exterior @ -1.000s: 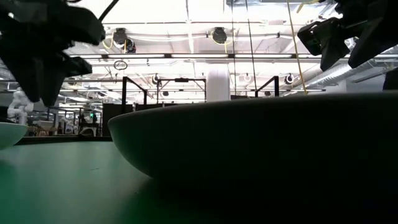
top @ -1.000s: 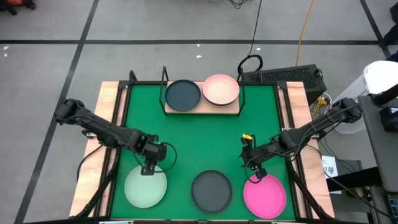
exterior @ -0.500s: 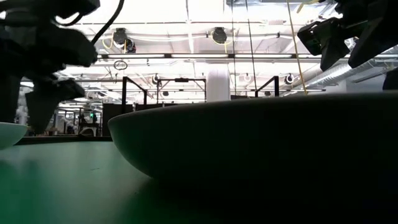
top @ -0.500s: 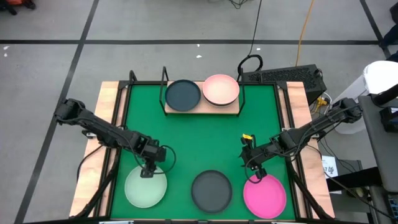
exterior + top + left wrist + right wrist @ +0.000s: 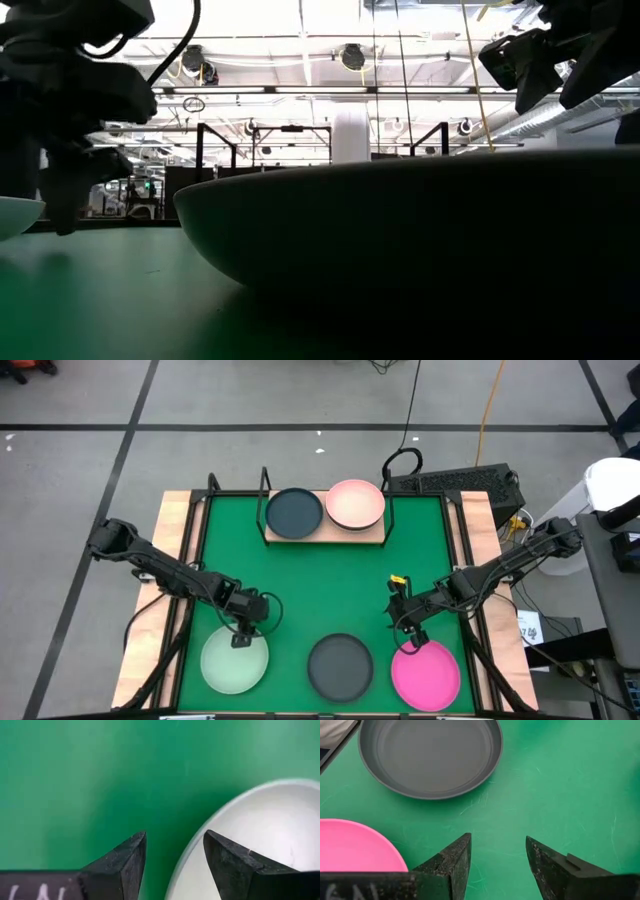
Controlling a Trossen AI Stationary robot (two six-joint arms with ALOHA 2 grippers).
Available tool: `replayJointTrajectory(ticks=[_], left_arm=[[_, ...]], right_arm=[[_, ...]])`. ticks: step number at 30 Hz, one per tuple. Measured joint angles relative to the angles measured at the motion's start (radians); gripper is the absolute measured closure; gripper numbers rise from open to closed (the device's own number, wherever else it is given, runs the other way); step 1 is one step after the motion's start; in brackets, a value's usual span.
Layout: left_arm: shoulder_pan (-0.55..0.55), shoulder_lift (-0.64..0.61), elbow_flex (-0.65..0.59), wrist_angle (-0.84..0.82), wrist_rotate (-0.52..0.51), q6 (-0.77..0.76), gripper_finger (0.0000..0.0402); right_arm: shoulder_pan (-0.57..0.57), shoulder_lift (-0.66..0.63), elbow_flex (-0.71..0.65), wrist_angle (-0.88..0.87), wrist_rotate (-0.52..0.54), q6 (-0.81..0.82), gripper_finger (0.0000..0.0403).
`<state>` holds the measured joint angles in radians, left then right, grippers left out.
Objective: Place and stack plates onto a shelf
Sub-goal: Stack the gray plate on top of the dark green plate on the shelf
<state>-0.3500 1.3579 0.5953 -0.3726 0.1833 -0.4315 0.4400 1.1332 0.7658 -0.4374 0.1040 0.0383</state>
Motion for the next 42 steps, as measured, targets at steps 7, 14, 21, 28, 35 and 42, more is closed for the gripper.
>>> replayJointTrajectory(ticks=[7, 14, 21, 28, 35, 42], left_arm=[[-0.004, 0.001, 0.0, -0.004, 0.0, 0.03, 0.0239], [-0.004, 0.052, 0.004, -0.092, 0.073, 0.022, 0.0328], [0.018, 0.032, 0.092, -0.141, 0.074, 0.094, 0.0391], [0.114, -0.042, 0.288, -0.319, -0.172, 0.187, 0.0392], [0.325, -0.13, 0.474, -0.357, -0.617, 0.194, 0.0392], [0.675, -0.106, 0.597, -0.3, -0.571, 0.183, 0.0392]], right_arm=[[0.0, 0.0, 0.0, 0.0, 0.0, 0.001, 0.0234], [0.0, 0.0, 0.0, 0.0, 0.0, 0.002, 0.0234], [0.0, 0.0, 0.0, 0.0, 0.002, -0.014, 0.0234], [0.0, 0.0, 0.0, 0.008, 0.032, -0.048, 0.0234], [0.0, 0.0, 0.0, 0.008, 0.032, -0.023, 0.0234], [0.0, 0.0, 0.0, 0.021, 0.051, -0.035, 0.0234]])
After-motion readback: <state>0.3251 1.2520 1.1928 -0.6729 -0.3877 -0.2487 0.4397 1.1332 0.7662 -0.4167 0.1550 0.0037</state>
